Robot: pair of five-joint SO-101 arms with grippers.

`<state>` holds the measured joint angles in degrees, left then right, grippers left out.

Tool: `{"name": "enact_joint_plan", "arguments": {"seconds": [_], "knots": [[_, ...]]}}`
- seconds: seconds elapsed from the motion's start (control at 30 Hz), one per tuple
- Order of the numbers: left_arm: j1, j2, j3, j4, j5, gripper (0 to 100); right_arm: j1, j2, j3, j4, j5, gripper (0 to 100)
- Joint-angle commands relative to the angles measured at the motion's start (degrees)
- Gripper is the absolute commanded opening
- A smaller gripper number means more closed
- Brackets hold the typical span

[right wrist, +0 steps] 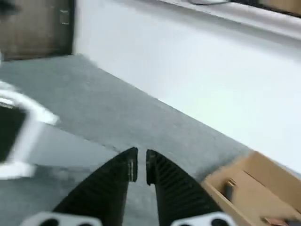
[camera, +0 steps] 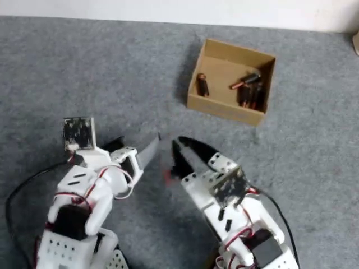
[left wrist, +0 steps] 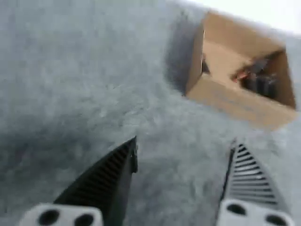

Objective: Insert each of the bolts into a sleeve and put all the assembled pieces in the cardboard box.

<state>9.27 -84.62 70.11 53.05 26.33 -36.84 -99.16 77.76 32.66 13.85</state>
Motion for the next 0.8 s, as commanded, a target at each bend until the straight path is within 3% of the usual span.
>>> {"name": "enact_joint_plan", "arguments": {"seconds": [0.0,0.23,0.47,0.6,0.77], "knots": [[-3.6,0.0,-0.3,-1.6,0.8,30,5.6,2.0,-1.4,-2.1,0.7,0.4],[-4.6,0.0,-2.2,-1.3,0.9,30,8.5,16.5,-2.3,-9.3,0.5,0.4],[-5.1,0.0,0.4,-1.6,0.9,30,12.3,17.6,-3.5,-10.6,0.4,0.4],[-9.3,0.0,0.2,-1.7,1.1,30,12.2,17.9,-3.7,-10.6,0.4,0.4],[-12.8,0.0,3.8,-7.1,7.6,30,12.3,18.0,-3.7,-10.3,0.4,0.4]]}}
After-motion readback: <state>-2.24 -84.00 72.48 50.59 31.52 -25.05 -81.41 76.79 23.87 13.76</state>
